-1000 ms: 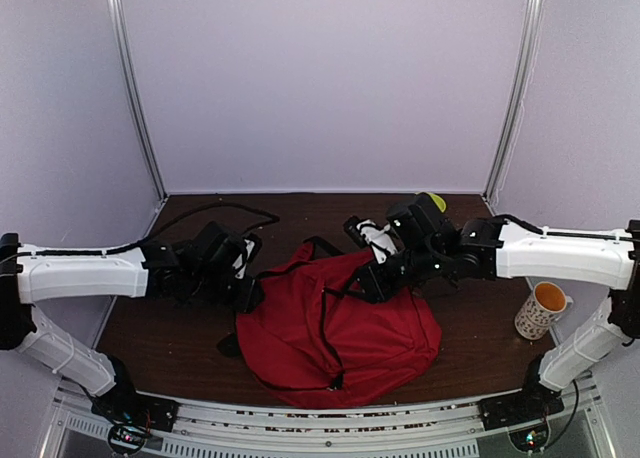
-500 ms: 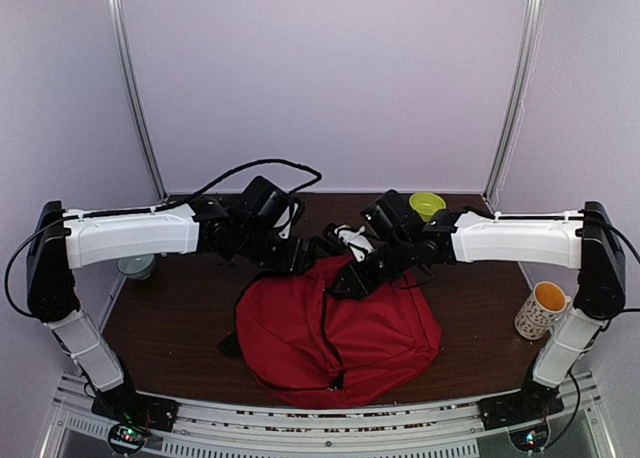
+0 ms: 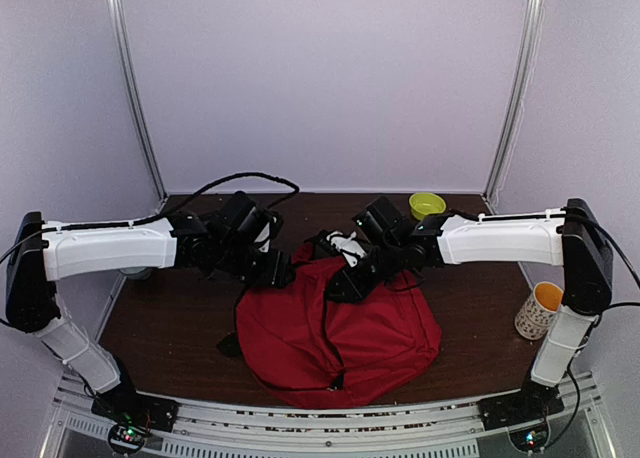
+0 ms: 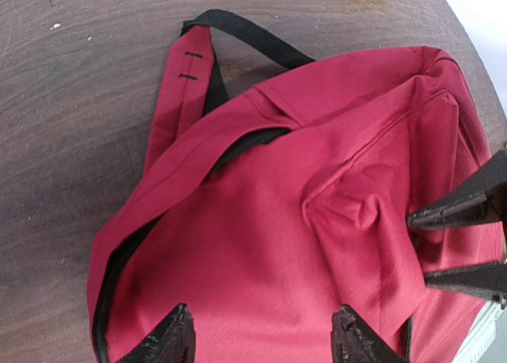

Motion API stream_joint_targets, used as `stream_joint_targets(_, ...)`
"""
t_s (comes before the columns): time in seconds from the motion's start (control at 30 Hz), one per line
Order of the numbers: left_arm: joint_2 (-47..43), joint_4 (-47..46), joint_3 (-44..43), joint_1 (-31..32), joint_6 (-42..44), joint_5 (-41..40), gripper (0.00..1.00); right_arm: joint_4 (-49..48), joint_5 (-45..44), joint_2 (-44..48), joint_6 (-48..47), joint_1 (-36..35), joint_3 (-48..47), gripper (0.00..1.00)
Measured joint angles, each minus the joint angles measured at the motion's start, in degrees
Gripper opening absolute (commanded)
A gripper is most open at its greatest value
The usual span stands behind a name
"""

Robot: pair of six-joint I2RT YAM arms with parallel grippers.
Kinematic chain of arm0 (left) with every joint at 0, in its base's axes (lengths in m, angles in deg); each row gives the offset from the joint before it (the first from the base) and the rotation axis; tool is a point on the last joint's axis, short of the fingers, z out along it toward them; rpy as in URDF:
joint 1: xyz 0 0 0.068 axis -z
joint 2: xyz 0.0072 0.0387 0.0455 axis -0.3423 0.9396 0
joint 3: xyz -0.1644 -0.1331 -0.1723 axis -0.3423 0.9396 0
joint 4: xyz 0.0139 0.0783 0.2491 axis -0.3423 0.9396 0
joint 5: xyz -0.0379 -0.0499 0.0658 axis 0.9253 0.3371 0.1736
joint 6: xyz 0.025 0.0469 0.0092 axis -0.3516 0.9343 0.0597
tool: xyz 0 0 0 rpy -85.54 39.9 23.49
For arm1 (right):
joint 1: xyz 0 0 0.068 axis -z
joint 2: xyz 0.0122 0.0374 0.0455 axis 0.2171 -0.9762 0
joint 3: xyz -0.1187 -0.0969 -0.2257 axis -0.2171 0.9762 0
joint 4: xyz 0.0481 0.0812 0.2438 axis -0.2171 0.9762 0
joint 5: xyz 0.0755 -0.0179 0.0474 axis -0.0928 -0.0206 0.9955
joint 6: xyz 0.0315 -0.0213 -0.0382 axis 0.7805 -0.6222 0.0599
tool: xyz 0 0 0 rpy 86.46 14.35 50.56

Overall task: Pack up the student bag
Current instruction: Zip the upper front pocket of the student bag.

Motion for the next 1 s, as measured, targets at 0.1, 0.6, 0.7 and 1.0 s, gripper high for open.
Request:
stream_joint_targets(0.1,-2.05,-0.39,1.97,0.0,-0.48,-0.17,0.58,-0.48,-0.17,-0.2,-0.87,-0.22,0.0,0.26)
stream_joint_targets(0.6,-3.8,-3.72,4.15,-0.04,-0.5,-1.07,0.52,-2.1,-0.92,0.55,-0.94,-0.48,2.27,0.0)
stream_joint_targets(0.7,-1.55,-3.85,1.77,-0.26,-0.17,-0.94,0.51,-2.14,-0.94,1.57,-0.79,-0.52,2.54,0.0)
stream_joint_targets(1.0,4.85,-6.47,-3.54,-0.57,0.07,2.67,0.58,-3.06,-0.85,4.55,-0.11,-0.55,4.37,0.0)
